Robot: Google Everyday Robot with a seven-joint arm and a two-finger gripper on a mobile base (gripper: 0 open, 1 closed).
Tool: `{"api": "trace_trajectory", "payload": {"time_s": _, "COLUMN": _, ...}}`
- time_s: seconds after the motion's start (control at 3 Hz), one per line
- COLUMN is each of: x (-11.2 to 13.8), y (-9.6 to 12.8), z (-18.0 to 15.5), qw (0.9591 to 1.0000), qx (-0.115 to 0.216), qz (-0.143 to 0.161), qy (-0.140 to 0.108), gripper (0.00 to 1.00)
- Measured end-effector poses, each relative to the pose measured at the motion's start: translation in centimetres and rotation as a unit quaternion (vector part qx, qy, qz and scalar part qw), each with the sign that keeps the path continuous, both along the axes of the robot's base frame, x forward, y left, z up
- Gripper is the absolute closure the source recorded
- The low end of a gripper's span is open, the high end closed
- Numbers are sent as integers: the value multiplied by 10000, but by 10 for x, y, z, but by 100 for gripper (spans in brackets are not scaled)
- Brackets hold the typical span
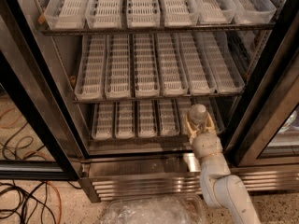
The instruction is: Pick water bottle from bottom shelf of fridge
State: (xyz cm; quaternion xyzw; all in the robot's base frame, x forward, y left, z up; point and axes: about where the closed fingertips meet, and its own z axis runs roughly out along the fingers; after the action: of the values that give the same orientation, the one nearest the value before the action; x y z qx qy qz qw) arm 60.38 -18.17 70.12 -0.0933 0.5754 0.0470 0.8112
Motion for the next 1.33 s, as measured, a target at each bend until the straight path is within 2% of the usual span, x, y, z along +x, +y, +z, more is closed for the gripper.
{"api": "trace_trajectory", "payload": {"time_s": 0.33, "x": -16, "y": -2, "z": 8, "qw": 9997, "qx": -180, "qz": 163, "qy": 11, "gripper": 100}}
{"api": "trace_trajectory", "payload": {"time_s": 0.67, "x": -36, "y": -4, "z": 6, "qw": 9982, "qx": -364, "qz": 431, "qy": 193, "gripper": 100}}
{"api": "trace_trajectory", "payload": {"time_s": 1.0, "x": -56, "y": 0, "z": -3, "qw": 9928, "qx": -679, "qz": 864, "qy": 477, "gripper": 100}}
{"api": "trace_trajectory", "payload": {"time_s": 1.33, "x": -79, "y": 18, "z": -6, "qw": 9809, "qx": -1177, "qz": 1424, "qy": 615, "gripper": 100}}
